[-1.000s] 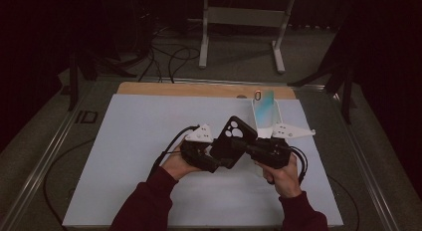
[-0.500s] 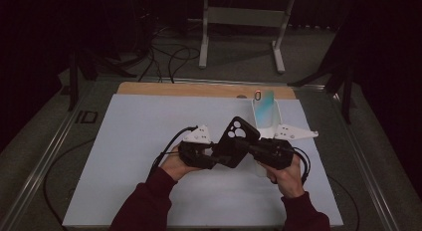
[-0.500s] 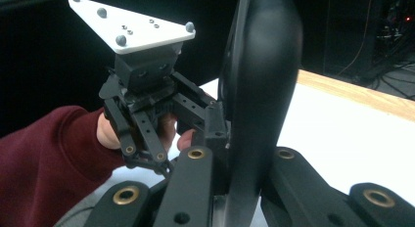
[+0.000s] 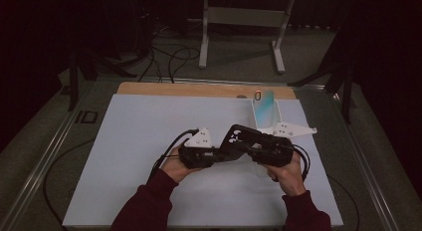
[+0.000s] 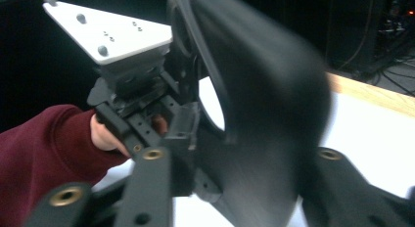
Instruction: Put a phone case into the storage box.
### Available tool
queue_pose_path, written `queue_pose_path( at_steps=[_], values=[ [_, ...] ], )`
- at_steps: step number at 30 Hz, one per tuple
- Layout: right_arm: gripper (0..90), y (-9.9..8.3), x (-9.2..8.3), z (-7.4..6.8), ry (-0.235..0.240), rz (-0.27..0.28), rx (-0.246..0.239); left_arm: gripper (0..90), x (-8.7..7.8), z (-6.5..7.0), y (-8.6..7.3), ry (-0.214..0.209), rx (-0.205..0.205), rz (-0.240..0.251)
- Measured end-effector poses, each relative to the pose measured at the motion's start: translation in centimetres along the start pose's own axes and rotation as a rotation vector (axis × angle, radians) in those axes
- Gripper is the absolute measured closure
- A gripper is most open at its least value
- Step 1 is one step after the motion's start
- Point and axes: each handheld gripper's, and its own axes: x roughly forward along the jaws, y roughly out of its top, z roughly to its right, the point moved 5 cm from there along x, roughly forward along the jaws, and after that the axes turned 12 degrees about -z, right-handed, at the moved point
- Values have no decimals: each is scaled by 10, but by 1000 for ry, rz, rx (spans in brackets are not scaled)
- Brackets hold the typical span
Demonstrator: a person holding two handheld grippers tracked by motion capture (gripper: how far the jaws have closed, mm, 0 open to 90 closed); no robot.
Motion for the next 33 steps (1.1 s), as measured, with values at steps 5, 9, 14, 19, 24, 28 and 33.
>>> queue_pose_path(
  at_steps=[5, 9, 14, 19, 24, 28, 33],
  values=[
    [428, 1, 3, 1, -51, -12, -1, 802, 2, 0, 0, 25, 7, -9],
    [235, -1, 3, 4, -137, -37, 6, 805, -2, -3, 1, 53, -8, 2],
    [183, -3, 1, 8, -170, -37, 36, 805, -6, -8, 0, 86, -28, 7],
    [141, -1, -2, 11, -212, -21, 68, 805, -5, -10, 1, 116, -46, 6],
    [133, 4, -5, 10, -235, 14, 81, 805, -3, -10, 0, 130, -49, -5],
    [136, 10, -5, 8, -254, 33, 87, 805, -1, -12, 0, 153, -62, -6],
    [131, 17, -2, 5, -236, 48, 106, 805, 1, -12, 0, 158, -63, -18]
  ],
)
